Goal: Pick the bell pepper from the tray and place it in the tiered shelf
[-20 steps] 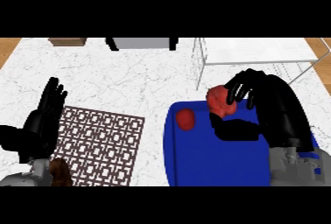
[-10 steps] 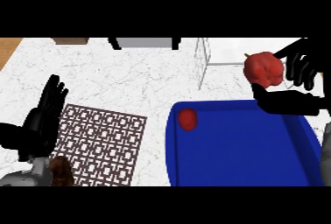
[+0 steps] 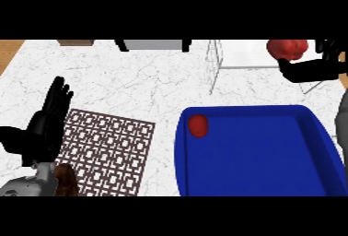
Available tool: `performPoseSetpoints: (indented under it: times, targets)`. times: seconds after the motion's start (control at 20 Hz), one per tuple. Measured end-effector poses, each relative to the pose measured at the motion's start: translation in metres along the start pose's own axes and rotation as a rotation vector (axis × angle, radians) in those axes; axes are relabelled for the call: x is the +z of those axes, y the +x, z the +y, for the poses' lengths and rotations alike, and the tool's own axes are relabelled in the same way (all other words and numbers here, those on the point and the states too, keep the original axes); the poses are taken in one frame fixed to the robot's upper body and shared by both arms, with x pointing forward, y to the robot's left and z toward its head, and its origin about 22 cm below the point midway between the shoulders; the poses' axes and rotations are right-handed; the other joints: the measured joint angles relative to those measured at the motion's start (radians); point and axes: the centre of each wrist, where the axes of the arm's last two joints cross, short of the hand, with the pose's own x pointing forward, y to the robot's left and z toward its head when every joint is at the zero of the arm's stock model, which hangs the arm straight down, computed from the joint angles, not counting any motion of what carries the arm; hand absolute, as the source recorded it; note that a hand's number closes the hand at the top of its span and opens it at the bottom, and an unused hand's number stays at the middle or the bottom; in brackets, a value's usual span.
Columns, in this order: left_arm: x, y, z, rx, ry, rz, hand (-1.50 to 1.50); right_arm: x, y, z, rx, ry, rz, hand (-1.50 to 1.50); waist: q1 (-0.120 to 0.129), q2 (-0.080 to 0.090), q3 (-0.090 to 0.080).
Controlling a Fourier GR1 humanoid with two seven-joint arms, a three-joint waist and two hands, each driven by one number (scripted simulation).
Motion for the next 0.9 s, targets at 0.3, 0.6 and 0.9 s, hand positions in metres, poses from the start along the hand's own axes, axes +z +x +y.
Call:
performPoseSetpoints:
  times: [0.3, 0.6, 0.9]
  targets:
    - [-0.001, 0.000, 0.004, 0.009, -0.008, 0.002, 0.00, -0.036, -0.016, 0.021, -0.027, -0.039, -0.005, 1.50, 0.004, 0.001, 0.000]
    - [0.001, 0.005, 0.001, 0.009, -0.013, 0.003, 0.00, -0.067, -0.040, 0.043, -0.051, -0.072, -0.015, 1.50, 0.007, 0.002, 0.000]
    - [0.004, 0.001, -0.008, 0.010, -0.012, -0.004, 0.00, -0.087, -0.039, 0.064, -0.030, -0.072, -0.026, 1.50, 0.009, 0.003, 0.000]
